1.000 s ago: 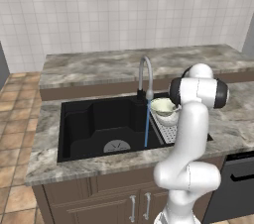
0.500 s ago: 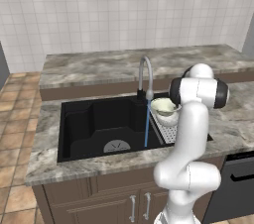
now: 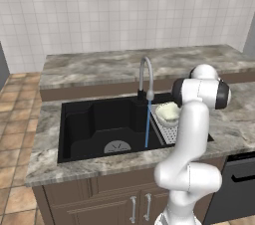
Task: Rinse each bowl for a few seconds and place them down in the sink or on the counter.
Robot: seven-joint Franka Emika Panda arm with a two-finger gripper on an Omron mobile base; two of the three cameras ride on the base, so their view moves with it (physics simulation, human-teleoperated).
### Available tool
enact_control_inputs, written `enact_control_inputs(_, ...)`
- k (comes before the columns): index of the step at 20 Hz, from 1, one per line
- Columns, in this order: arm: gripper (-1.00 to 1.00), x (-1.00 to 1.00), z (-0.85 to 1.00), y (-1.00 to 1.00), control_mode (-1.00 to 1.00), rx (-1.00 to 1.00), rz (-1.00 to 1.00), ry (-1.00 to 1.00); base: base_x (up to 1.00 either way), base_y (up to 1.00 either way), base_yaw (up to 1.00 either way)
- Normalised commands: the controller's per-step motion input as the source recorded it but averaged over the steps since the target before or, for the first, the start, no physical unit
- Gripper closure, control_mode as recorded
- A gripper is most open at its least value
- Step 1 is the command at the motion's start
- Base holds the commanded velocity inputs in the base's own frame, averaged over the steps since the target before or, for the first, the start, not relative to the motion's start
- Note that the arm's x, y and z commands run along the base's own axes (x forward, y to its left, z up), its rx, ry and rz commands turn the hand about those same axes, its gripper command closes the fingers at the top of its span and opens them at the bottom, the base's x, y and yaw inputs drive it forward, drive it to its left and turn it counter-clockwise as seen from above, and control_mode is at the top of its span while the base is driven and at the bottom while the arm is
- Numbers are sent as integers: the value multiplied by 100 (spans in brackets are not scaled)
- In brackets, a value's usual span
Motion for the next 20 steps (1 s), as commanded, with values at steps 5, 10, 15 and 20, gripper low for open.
enact_control_inputs(5,-100,-7,-5,-23,-100,0,10,-5,0,0,0)
enact_control_inputs(10,-100,-2,2,-32,-100,0,10,-6,0,0,0)
enact_control_inputs(15,-100,-4,18,-46,-100,0,10,-9,0,0,0)
enact_control_inputs(20,-100,-19,22,-48,-100,0,9,-11,0,0,0)
